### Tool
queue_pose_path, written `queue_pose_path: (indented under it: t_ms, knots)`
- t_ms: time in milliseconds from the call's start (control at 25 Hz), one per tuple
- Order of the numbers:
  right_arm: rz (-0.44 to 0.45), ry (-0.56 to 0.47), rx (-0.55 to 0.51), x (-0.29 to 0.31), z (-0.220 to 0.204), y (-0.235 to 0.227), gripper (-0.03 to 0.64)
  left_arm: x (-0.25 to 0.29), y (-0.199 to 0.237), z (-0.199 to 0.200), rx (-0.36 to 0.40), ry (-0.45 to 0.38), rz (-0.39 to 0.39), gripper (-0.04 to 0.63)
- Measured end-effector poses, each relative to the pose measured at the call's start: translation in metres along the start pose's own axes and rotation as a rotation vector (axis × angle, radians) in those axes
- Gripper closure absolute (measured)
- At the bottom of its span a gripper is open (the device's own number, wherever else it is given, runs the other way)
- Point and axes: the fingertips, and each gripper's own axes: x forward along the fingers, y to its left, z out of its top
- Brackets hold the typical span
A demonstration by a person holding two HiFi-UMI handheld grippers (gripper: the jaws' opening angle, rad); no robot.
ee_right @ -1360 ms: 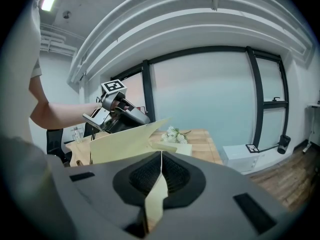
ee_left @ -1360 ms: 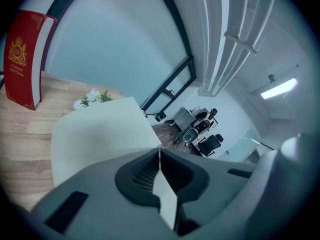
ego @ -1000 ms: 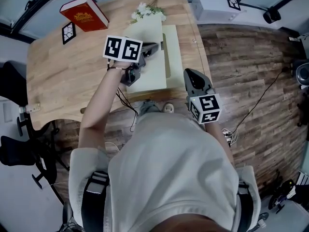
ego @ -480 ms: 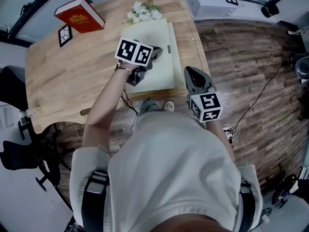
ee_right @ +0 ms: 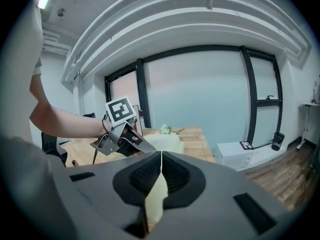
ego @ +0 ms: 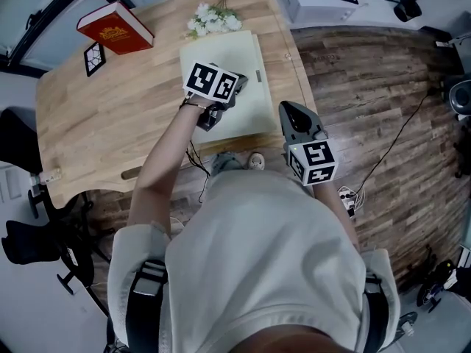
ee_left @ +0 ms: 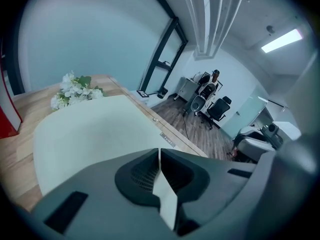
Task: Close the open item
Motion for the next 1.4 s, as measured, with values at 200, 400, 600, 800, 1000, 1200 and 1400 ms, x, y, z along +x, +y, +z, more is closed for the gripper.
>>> queue_pose_path:
  t_ms: [200, 400, 600, 800, 1000, 1200, 1400]
  knots:
    - [0.001, 0.002, 0.000, 0.001, -0.001, 0.000, 0.597, 0.010, 0.003, -0.003, 0.013, 0.030, 0.014, 0.566]
    - [-0.006, 0.001, 0.006, -0.001, -0.002, -0.003, 0.597, 0.020, 0.005, -0.006, 0.026, 0.060, 0.023, 0.566]
    - [-0.015, 0.003, 0.009, -0.003, -0.003, -0.004, 0.597, 0.029, 0.009, -0.008, 0.036, 0.086, 0.031, 0.566]
    - [-0.033, 0.008, 0.021, -0.008, -0.007, -0.009, 0.597, 0.038, 0.009, -0.010, 0.058, 0.111, 0.039, 0.566]
    - [-0.049, 0.009, 0.031, -0.013, -0.011, -0.012, 0.597, 0.046, 0.007, -0.008, 0.054, 0.104, 0.045, 0.566]
    - [-0.053, 0.012, 0.033, -0.015, -0.013, -0.013, 0.597, 0.051, 0.007, -0.008, 0.034, 0.104, 0.043, 0.566]
    - [-0.046, 0.014, 0.030, -0.016, -0.014, -0.013, 0.597, 0.055, 0.009, -0.008, 0.054, 0.105, 0.081, 0.574]
